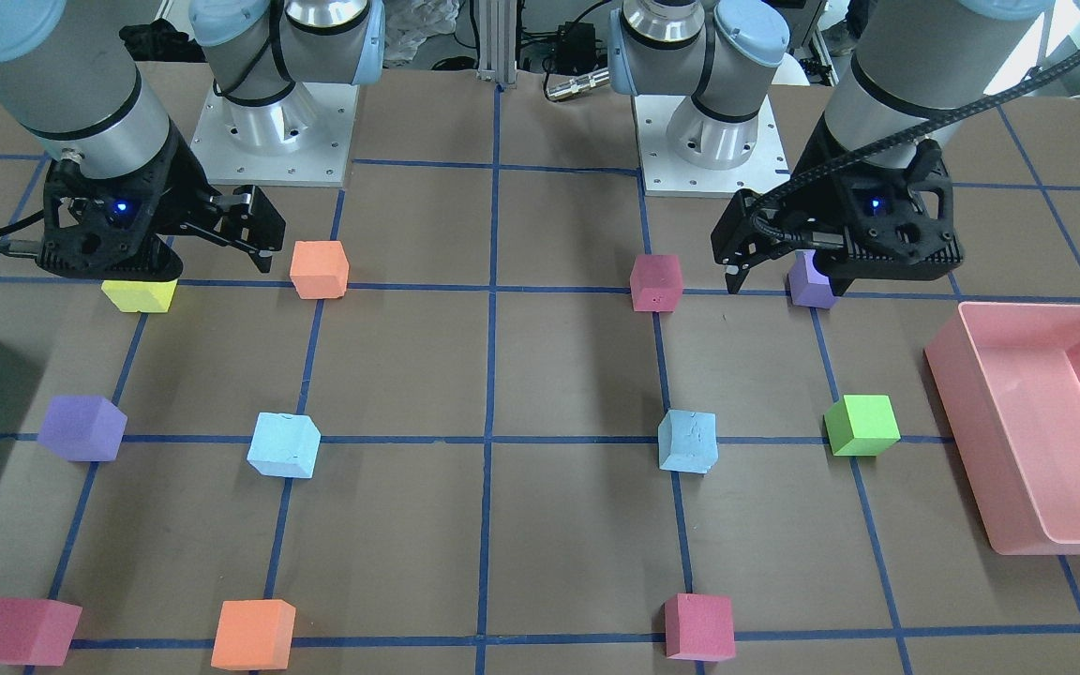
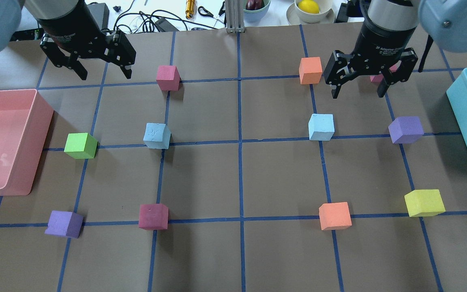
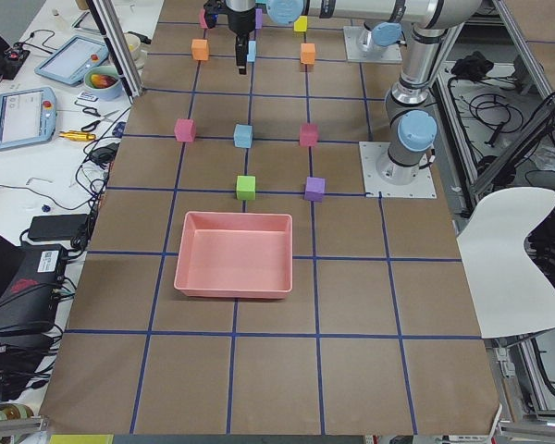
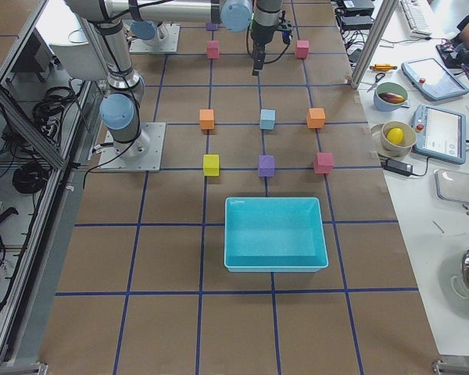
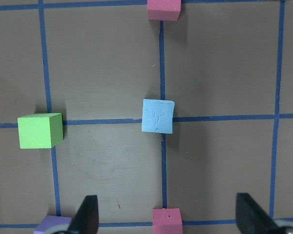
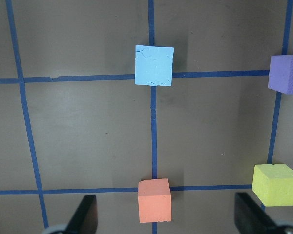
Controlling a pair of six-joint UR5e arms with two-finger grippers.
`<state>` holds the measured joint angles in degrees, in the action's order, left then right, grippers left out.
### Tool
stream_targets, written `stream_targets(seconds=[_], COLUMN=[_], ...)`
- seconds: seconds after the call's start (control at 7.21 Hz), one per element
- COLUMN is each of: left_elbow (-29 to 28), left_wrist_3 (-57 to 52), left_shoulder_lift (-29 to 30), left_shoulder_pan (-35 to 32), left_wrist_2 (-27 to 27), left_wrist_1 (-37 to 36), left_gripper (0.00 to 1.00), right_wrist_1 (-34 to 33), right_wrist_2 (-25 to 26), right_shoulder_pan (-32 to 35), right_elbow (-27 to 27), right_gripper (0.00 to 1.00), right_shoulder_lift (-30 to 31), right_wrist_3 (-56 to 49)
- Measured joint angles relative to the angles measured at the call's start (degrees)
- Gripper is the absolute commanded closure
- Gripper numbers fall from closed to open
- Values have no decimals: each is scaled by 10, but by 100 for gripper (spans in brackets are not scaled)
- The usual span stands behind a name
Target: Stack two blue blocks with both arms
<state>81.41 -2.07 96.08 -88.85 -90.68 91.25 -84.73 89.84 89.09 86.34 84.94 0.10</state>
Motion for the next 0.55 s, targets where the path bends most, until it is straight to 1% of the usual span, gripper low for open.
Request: stream_targets(seconds=[0.42,0.55], left_elbow=[4,17], left_wrist_3=[0,0], left_shoulder_lift=[1,4], left_shoulder_pan=[0,0], left_wrist_2=[3,3], left_wrist_1=[0,-6], left_gripper=[0,0], right_wrist_1=[0,-1], right_wrist_2=[1,1], right_shoulder_pan=[0,-1], right_elbow=[2,2], right_gripper=[0,0], right_shoulder_lift=[0,-1], right_wrist_3=[-2,-2])
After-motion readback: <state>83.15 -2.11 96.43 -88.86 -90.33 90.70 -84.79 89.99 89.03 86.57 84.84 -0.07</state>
